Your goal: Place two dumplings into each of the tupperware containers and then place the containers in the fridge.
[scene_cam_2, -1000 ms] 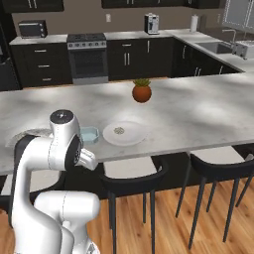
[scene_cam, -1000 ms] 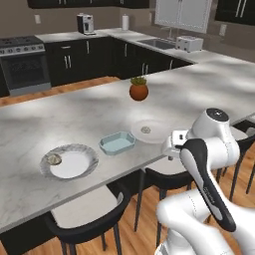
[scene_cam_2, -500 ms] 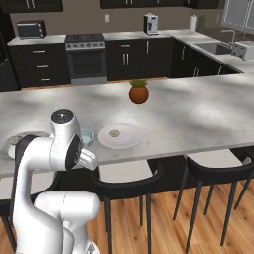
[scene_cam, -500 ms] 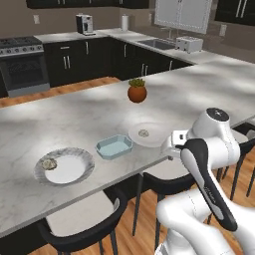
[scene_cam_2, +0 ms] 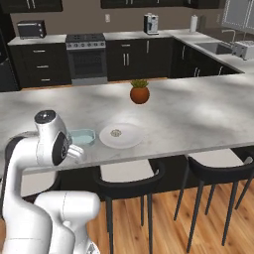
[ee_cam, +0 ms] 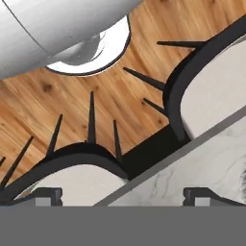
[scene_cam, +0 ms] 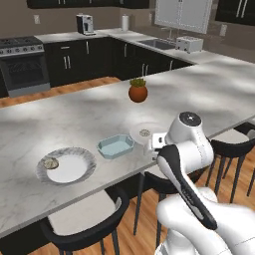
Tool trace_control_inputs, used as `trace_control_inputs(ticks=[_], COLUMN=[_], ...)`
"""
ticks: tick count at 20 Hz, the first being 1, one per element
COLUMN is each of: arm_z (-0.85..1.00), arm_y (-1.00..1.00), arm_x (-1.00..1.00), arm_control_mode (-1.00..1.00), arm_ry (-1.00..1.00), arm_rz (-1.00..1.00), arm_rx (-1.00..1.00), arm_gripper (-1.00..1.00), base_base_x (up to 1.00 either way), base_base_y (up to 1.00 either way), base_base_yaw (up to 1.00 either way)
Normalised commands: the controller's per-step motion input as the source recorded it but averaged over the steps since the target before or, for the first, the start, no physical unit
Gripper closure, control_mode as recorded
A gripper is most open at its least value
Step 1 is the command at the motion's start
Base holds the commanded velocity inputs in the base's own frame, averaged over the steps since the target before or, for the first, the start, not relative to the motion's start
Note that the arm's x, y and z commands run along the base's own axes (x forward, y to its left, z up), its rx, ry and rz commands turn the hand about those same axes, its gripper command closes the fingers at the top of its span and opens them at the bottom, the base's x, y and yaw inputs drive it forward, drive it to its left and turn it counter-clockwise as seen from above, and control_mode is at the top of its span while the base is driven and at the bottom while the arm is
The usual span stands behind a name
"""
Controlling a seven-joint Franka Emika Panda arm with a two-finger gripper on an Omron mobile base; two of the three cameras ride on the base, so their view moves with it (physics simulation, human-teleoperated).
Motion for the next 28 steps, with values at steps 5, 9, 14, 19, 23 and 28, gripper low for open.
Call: trace_control_inputs(ticks=[5,9,14,19,23,28], arm_z=[0.00,0.05,0.08,0.29,0.01,0.00], arm_y=[0.19,-0.35,-0.81,-0.65,-0.20,0.03], arm_x=[0.77,0.91,0.63,0.67,0.77,0.88], arm_control_mode=[-1.00,-1.00,-1.00,-1.00,-1.00,-1.00], arm_ry=[-0.14,-0.06,-0.05,-0.02,0.00,0.15], arm_rz=[0.02,0.00,0.00,0.00,0.00,0.00], arm_rx=[-0.03,0.00,0.08,0.14,0.06,0.00], arm_gripper=[-1.00,-1.00,-1.00,-1.00,-1.00,-1.00], base_base_x=[0.00,0.00,0.00,0.00,0.00,0.00], base_base_y=[0.00,0.00,0.00,0.00,0.00,0.00], base_base_yaw=[0.00,0.00,0.00,0.00,0.00,0.00])
